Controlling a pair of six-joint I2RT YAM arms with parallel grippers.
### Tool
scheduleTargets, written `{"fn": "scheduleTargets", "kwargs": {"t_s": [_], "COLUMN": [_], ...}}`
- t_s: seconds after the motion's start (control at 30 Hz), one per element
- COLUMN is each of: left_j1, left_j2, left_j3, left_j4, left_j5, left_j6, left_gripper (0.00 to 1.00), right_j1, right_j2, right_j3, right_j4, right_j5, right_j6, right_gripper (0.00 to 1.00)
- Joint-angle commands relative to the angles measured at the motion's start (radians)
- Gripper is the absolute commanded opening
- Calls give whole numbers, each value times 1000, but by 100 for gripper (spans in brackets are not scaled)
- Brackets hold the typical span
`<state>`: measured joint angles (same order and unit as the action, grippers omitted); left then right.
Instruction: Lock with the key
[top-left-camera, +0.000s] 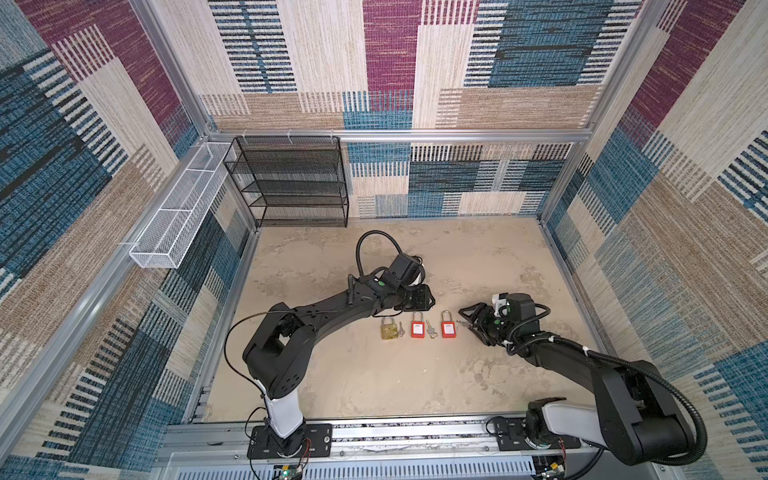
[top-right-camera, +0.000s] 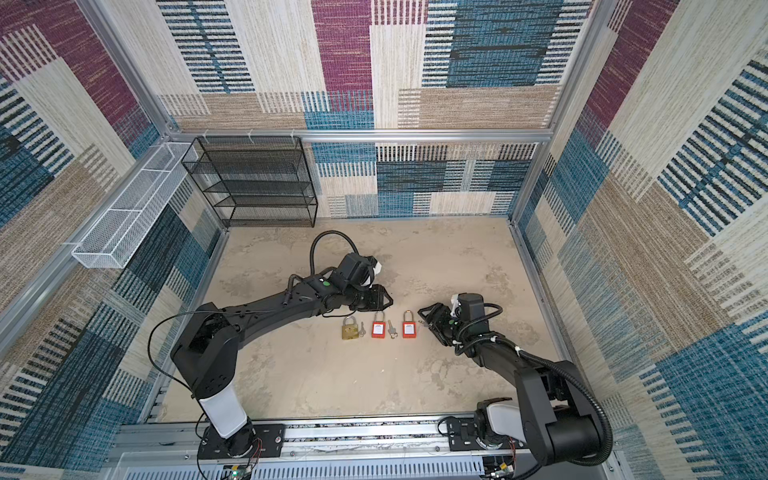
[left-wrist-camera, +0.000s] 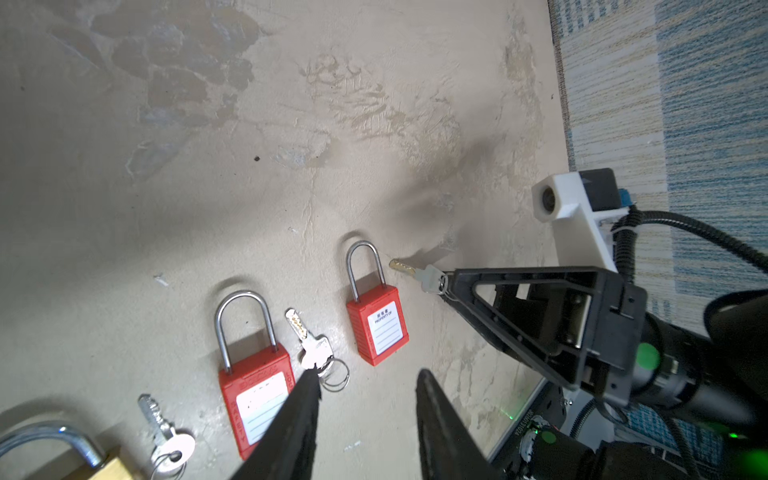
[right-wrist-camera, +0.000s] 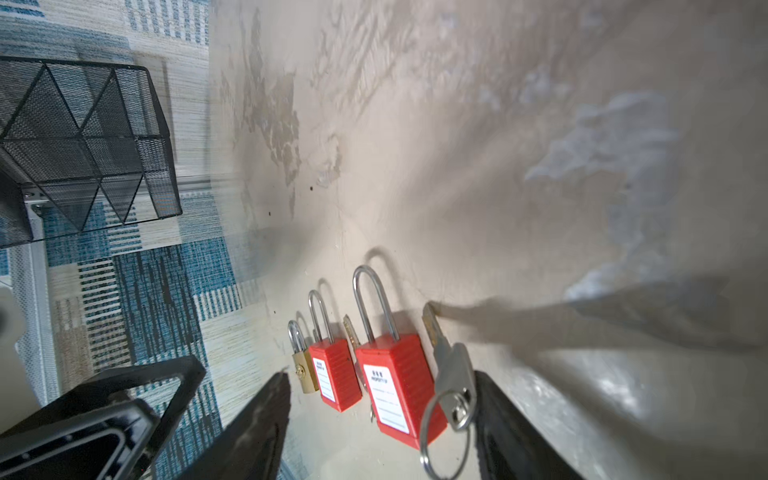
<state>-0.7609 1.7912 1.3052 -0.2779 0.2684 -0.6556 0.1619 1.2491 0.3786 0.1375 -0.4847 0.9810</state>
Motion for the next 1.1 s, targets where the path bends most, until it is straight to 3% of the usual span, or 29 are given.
{"fn": "scheduleTargets", "kwargs": {"t_s": [0.0, 0.23, 0.47, 0.57, 0.7, 0.93, 1.07], "left_j1": [6, 18, 31, 35, 37, 38, 38], "left_j2": [-7, -17, -34, -39, -51, -65, -76], "left_j3": [8, 4, -2, -3, -4, -26, -36], "left_j4": [-6, -15, -23, -27, -41, -19, -22], "left_j5": [0, 2, 5, 7, 4, 2, -3], "left_j6": [6, 11, 13, 14, 20, -4, -2], "left_gripper": [40, 40, 40, 41, 40, 41, 41], "right_j1": [1, 22, 25, 0, -120, -125, -125], "right_j2": [-16, -47, -86, -56, 91, 246, 241], "right_j3": [22, 67, 69, 93, 170, 266, 230], "right_j4": [-107, -195, -222, -216, -224, -215, -179], "right_j5": [80, 47, 76, 107, -49, -125, -154], "right_j6": [-55, -109, -132, -196, -290, -340, -332], "right_gripper": [72, 73, 74, 77, 77, 76, 75]}}
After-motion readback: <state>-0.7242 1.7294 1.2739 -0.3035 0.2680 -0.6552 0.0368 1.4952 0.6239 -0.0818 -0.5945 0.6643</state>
